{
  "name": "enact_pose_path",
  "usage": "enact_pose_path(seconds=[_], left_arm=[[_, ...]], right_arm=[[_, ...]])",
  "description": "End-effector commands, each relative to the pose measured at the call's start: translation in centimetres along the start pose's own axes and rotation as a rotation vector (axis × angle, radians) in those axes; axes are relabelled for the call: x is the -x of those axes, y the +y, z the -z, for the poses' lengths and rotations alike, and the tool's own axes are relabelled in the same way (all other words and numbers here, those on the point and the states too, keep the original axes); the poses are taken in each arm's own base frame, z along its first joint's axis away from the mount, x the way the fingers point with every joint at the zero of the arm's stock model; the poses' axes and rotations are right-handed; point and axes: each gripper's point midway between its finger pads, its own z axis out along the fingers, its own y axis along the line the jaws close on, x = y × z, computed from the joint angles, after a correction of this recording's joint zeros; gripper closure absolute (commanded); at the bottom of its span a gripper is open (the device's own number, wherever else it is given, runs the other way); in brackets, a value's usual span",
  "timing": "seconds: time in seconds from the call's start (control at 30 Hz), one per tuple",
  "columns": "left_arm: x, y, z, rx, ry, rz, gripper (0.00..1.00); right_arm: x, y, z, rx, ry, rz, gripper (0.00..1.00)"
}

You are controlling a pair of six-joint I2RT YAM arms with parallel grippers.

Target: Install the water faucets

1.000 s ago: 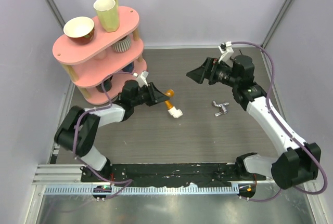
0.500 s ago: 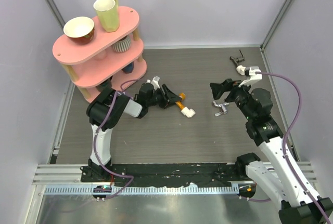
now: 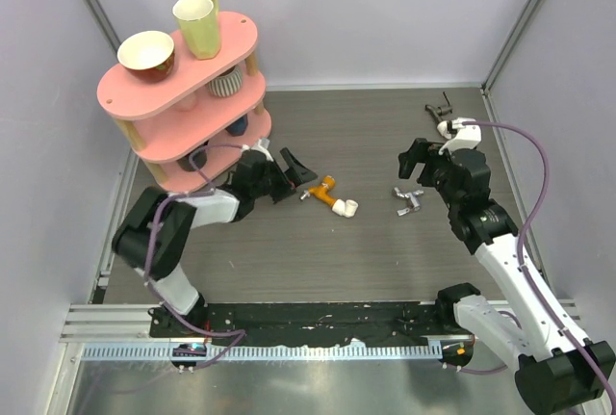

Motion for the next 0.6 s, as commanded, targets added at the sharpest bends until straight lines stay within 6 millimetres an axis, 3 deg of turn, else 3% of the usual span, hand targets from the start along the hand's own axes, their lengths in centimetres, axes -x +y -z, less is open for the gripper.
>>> enact_pose_path(seconds=[0.0,0.07,0.1,0.13,0.2,0.23,0.33,0.57], left_arm=[[3.4,3.6,5.6,0.341,-0.129,-0.137,0.0],[5.8,2.7,8.1,0.425,-0.217,-0.161,0.0],[5.9,4.5,9.9,0.546,-0.219,-0.177,0.0],[7.0,3.5,10.8,0.566,-0.233,-0.224,0.0],[7.3,3.8,13.3,0.664,-0.209,-0.284,0.0],[8.8,2.8,14.4,0.696,-0.238,-0.347,0.0],[10.1,2.8,17.9,0.829,-0.26,-0.413,0.0],[11.8,1.7,24.6,0.877,-0.435,-0.5,0.0]], right_arm=[[2.4,-3.0,0.8,-0.191,-0.053,0.009,0.06],[2.4,-4.0,1.0,-0.248,-0.05,0.003,0.06],[2.1,-4.4,1.2,-0.273,-0.037,0.005,0.06],[2.3,-5.0,1.4,-0.308,-0.042,0.001,0.06],[2.1,-5.5,1.8,-0.343,-0.029,0.001,0.06],[2.3,-5.8,1.9,-0.361,-0.034,-0.001,0.06],[2.4,-6.0,2.6,-0.371,-0.039,-0.011,0.06],[2.6,-6.7,4.5,-0.396,-0.05,-0.005,0.06]])
